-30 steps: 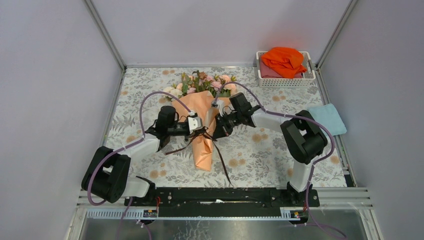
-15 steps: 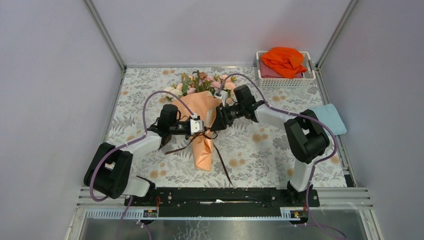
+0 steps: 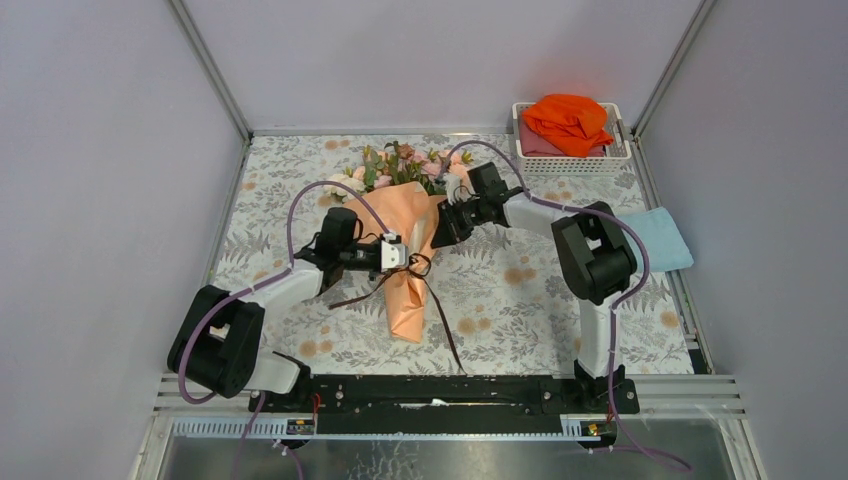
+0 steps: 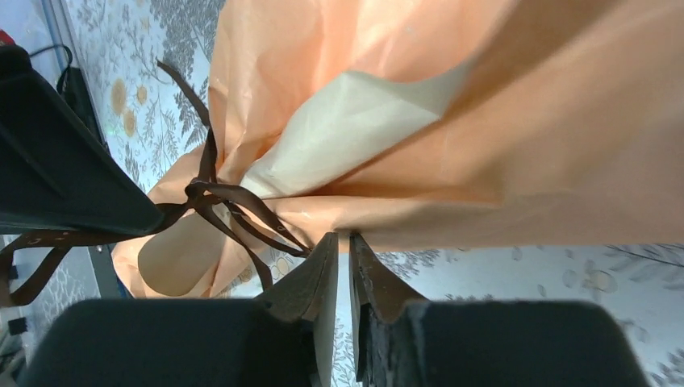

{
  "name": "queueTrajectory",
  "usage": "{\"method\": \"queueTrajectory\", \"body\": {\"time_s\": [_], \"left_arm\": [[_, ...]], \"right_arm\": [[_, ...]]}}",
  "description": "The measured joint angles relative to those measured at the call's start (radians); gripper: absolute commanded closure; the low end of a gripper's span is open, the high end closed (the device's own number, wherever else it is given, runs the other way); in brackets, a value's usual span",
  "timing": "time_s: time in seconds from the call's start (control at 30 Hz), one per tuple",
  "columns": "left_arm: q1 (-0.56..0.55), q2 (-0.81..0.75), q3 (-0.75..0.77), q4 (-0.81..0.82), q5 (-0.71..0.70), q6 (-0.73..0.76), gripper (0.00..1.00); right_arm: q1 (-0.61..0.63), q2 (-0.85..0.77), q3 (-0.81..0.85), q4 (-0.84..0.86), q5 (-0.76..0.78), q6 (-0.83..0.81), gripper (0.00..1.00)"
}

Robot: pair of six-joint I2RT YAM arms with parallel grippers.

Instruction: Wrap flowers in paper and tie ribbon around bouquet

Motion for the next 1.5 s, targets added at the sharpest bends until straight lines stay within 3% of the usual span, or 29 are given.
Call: {"method": "queueTrajectory", "body": {"time_s": [0.37, 0.67, 1.13, 1.5], "left_arm": [[0.0, 0.0, 0.018, -0.016, 0.004, 0.0, 1.0], [0.006, 0.0, 0.024, -0.024, 0.005, 0.02, 1.0], [0.023, -0.005, 0.024, -0.034, 0.03, 0.058, 1.0], [0.05, -0.005, 0.023, -0.058, 0.047, 0.12, 1.0]], "right_arm": [[0.093, 0.019, -0.02, 0.051, 0.004, -0.047, 0.84], [0.09, 0.065, -0.009, 0.026, -0.149, -0.149, 0.82], [0.093, 0.065, -0.001, 0.13, 0.053, -0.136, 0.82], [0.101, 0.065, 0.007, 0.013, -0.182, -0.23, 0.78]]}}
